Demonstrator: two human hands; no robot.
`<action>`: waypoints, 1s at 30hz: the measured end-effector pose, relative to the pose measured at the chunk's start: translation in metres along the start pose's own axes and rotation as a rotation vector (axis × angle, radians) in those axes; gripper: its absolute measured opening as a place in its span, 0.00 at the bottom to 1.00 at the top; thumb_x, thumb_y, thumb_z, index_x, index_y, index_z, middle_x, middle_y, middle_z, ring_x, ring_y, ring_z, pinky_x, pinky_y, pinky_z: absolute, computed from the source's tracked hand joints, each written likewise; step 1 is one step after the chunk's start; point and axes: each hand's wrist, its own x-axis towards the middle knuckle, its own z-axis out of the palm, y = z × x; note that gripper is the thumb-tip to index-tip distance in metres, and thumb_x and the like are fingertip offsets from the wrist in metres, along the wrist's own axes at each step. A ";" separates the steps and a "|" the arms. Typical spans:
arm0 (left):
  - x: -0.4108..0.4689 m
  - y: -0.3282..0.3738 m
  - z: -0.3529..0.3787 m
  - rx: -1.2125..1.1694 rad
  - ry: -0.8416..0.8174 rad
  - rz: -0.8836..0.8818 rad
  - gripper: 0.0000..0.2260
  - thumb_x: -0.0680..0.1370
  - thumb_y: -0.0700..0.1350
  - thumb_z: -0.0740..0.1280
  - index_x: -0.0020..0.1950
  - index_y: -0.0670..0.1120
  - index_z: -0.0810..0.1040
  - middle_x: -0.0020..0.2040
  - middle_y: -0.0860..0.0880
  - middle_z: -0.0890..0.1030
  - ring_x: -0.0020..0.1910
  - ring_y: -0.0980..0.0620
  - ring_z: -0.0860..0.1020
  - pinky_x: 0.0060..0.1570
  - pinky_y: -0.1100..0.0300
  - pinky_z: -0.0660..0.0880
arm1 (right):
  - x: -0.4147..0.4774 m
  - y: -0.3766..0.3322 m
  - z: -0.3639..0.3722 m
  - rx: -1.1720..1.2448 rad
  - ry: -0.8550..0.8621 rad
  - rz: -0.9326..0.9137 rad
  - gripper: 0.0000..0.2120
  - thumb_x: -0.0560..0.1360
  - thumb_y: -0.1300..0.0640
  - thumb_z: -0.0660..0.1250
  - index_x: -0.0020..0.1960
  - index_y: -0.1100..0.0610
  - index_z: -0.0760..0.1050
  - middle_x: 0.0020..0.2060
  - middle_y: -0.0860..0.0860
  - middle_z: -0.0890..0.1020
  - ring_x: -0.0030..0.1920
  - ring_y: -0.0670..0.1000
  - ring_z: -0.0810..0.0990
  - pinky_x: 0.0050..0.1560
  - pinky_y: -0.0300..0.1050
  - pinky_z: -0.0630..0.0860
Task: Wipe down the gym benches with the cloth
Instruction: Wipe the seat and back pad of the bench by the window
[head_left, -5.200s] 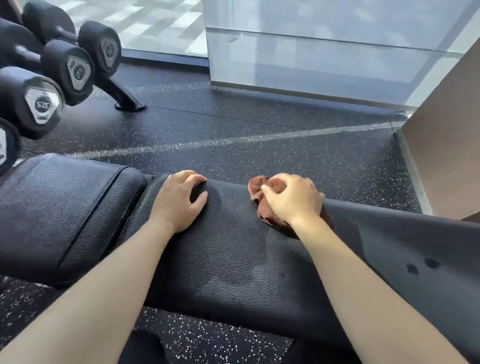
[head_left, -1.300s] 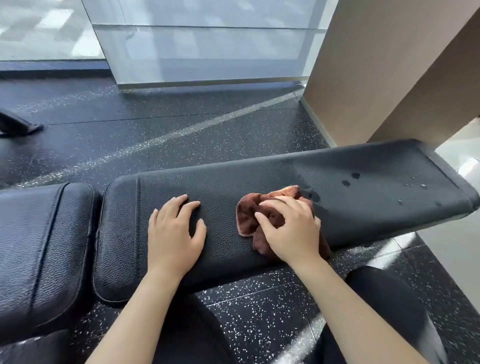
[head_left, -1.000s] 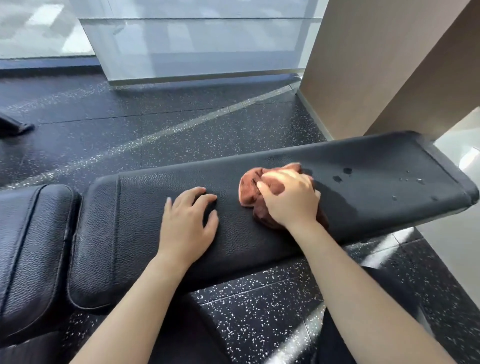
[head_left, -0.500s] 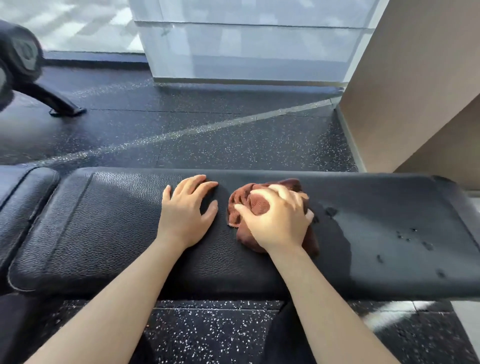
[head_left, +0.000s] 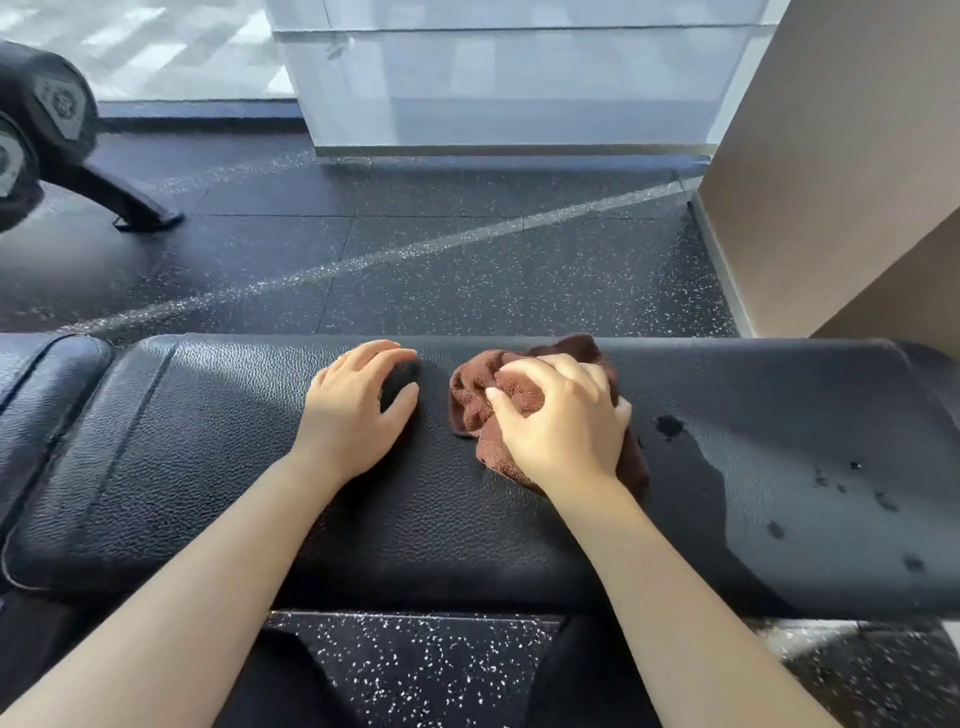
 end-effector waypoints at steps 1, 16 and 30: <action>0.009 0.000 0.000 -0.018 -0.014 -0.014 0.24 0.71 0.60 0.54 0.61 0.51 0.75 0.62 0.51 0.75 0.63 0.48 0.71 0.63 0.47 0.66 | 0.000 0.000 -0.001 -0.003 0.000 0.015 0.12 0.72 0.38 0.66 0.53 0.40 0.78 0.58 0.39 0.76 0.63 0.46 0.67 0.59 0.55 0.60; 0.028 -0.004 0.015 0.029 -0.007 -0.012 0.19 0.72 0.59 0.58 0.59 0.53 0.75 0.60 0.52 0.75 0.63 0.50 0.70 0.66 0.52 0.59 | 0.072 -0.036 0.017 -0.169 -0.078 0.112 0.13 0.73 0.36 0.62 0.52 0.40 0.78 0.55 0.45 0.78 0.61 0.54 0.70 0.60 0.62 0.63; 0.027 0.001 0.011 0.039 -0.015 -0.019 0.15 0.74 0.56 0.64 0.59 0.52 0.75 0.60 0.53 0.75 0.63 0.50 0.69 0.66 0.51 0.59 | 0.073 0.015 -0.023 -0.222 0.015 0.301 0.13 0.75 0.38 0.60 0.55 0.41 0.77 0.57 0.47 0.78 0.61 0.55 0.70 0.60 0.60 0.64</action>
